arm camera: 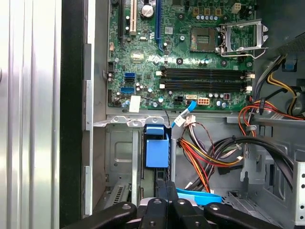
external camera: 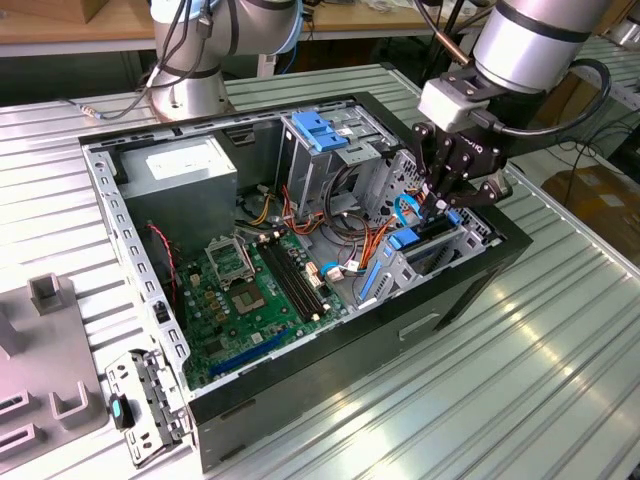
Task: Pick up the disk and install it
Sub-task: 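Insert the second disk wire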
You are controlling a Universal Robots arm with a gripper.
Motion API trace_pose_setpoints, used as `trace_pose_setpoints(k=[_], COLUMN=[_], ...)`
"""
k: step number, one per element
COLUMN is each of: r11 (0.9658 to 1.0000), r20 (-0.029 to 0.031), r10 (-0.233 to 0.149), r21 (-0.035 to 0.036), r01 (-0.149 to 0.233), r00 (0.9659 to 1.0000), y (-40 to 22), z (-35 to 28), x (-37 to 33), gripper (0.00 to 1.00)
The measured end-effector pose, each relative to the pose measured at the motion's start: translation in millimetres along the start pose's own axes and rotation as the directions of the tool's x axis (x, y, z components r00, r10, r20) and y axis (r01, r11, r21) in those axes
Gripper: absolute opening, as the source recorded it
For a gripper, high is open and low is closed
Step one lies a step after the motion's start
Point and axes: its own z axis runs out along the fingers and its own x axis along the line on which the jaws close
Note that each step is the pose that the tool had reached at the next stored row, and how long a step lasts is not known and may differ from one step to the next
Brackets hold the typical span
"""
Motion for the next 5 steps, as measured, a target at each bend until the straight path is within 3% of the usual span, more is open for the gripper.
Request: trace_pose_setpoints(k=[5], r11=[1.0000], r20=[0.0000], r10=[0.000], r21=[0.0000], r01=[0.000], r00=[1.0000], y=[0.0], z=[0.0], x=[0.0], gripper=[0.11])
